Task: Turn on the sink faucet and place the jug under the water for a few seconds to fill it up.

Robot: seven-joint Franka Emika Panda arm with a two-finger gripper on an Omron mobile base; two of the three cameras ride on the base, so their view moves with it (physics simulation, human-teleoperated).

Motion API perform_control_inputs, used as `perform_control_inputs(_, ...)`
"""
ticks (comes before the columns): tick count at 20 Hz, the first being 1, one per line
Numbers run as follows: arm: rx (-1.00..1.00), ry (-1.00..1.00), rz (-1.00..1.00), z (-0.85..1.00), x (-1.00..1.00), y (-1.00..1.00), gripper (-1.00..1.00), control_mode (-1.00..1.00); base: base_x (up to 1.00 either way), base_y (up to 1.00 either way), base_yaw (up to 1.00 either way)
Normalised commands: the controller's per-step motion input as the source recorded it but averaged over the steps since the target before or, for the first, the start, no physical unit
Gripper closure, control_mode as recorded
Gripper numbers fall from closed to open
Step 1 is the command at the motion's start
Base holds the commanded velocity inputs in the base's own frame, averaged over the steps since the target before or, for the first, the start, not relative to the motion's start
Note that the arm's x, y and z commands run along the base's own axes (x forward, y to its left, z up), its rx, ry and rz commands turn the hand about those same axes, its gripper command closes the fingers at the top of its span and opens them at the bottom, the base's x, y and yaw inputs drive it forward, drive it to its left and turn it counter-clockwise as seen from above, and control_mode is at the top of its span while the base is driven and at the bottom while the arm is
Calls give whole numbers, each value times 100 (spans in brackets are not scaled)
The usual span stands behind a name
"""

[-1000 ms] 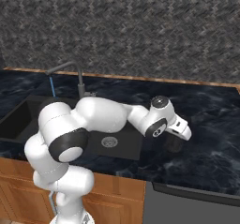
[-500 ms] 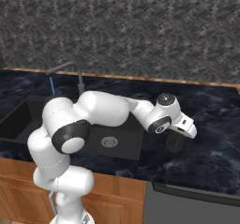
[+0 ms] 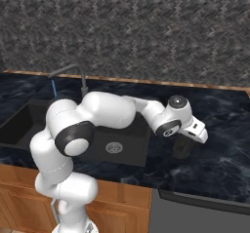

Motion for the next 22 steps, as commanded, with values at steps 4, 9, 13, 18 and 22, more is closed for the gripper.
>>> perform_control_inputs(4, 0, -1, 0, -1, 0, 12, -100, -100, 0, 0, 0)
perform_control_inputs(9, 0, -1, 0, -19, 0, 25, -100, -100, 0, 0, 0)
perform_control_inputs(13, 0, 0, 0, -6, 1, 6, -100, -100, 0, 0, 0)
perform_control_inputs(18, 0, -1, 3, -19, 0, 0, -100, -100, 0, 0, 0)
perform_control_inputs(22, 0, -3, 0, 0, 0, 0, -100, -100, 0, 0, 0)
